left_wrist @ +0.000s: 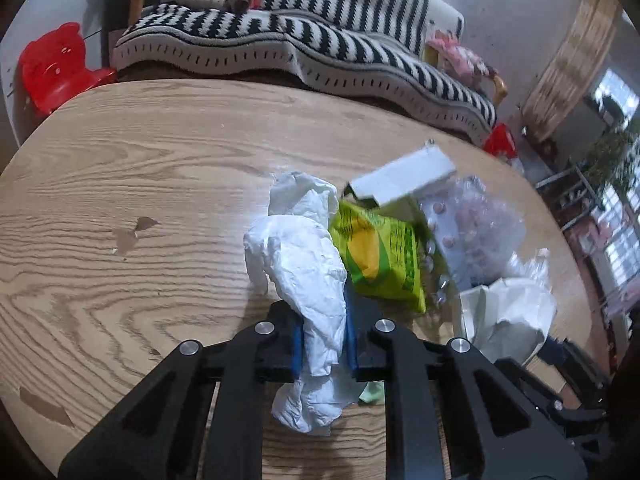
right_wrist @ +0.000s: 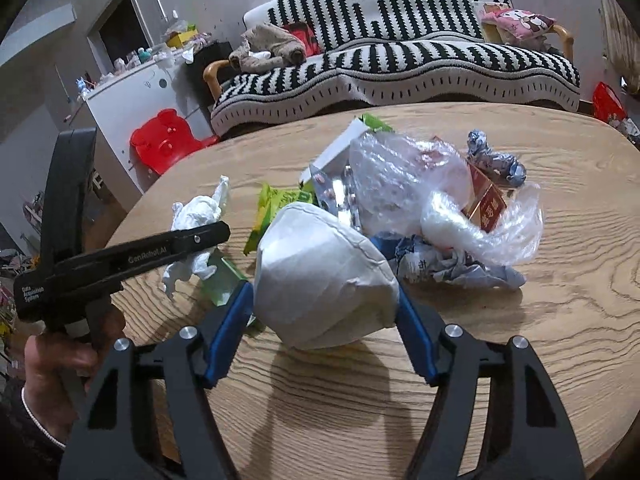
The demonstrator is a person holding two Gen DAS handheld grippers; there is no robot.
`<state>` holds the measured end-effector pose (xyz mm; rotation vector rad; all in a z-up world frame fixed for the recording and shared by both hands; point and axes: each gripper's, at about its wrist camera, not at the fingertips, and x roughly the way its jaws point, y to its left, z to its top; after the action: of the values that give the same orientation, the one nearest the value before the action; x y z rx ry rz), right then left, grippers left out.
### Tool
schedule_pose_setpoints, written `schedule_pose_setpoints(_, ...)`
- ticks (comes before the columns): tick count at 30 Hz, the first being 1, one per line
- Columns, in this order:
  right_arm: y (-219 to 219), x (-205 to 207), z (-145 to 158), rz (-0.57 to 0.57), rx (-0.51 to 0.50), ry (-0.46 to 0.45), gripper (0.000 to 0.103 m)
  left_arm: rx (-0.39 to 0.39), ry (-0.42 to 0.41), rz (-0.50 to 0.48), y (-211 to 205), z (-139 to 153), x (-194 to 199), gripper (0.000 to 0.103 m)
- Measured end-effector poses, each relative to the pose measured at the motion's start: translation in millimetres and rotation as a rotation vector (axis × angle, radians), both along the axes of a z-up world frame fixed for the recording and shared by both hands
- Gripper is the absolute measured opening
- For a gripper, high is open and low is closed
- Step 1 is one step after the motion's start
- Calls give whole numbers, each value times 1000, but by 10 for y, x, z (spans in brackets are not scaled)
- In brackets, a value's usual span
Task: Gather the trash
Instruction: 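Grasp the white tissue with left tool while right tool grasps the white mask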
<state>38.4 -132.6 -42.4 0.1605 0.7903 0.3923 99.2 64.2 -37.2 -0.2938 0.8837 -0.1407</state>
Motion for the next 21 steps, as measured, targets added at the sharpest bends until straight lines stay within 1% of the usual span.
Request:
schedule_pose_setpoints(4,-71,-18,94,-11,41,-23,68,-61,-37,28,139,116,-5,15)
schedule_pose_setpoints(6,-119,-25,104,-11,65,-17,68,-75,-43,33,169,135,22,15)
schedule_pose_setpoints(8,-133,-44,137,-16,60,-31,68,-87,-52,38,192,153,20,15)
schedule_pose_setpoints(11,-145,-46,162,-13,60,-32,68,-42,-64,38,161,182,4,15)
schedule_pose_setpoints(12,-138,-47,164,-13,56,-31,68,-22,-81,39,149,218,-6,15)
schedule_pose_setpoints(14,-146,-45,156,-12,50,-28,68,-20,-127,47,168,319,-37,16)
schedule_pose_setpoints(16,-142,-51,152,-14,48,-28,68,-30,-149,63,208,376,-59,16)
schedule_pose_setpoints(19,-130,-67,156,-15,40,-30,68,-33,-114,52,187,325,-26,15)
schedule_pose_setpoints(21,-126,-56,160,-17,38,-29,68,-19,-104,38,135,306,-28,15)
